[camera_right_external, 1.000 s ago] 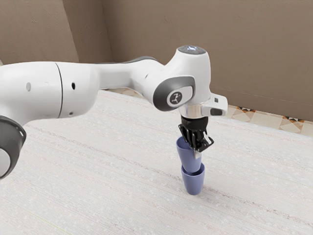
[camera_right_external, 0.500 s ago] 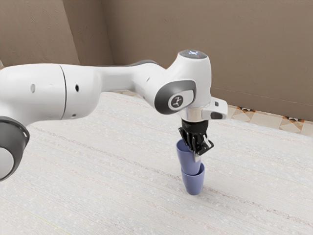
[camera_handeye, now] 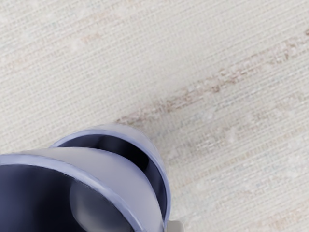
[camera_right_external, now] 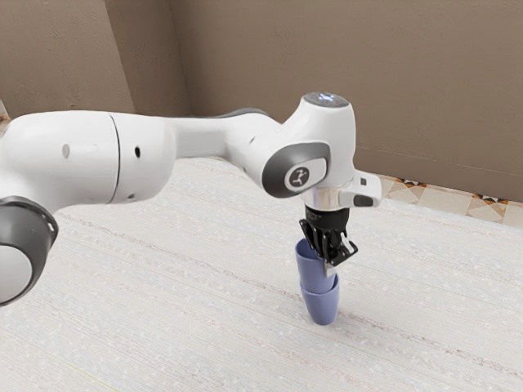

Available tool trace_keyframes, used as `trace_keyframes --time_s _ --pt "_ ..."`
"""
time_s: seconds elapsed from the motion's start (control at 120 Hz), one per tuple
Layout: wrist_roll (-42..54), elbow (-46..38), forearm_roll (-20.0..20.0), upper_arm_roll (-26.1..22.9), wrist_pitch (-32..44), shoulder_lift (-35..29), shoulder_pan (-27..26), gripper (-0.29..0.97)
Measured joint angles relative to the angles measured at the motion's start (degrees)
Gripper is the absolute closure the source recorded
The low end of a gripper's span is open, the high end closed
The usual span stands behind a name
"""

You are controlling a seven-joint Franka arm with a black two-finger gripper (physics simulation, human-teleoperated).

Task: Place the left cup onto the right cup

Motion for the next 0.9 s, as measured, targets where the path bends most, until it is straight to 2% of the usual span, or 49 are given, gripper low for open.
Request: trace_keyframes --time_s 0.175,0.633,0.9 --pt "0.0 -0.1 -0.2 0.0 0.9 0.2 0.0 0.76" --pt "-1.1 -0.3 -0.7 0.0 1.8 0.2 0.0 0.2" --pt "-1.4 -0.3 -0.7 0.0 1.8 -0.8 0.0 0.06"
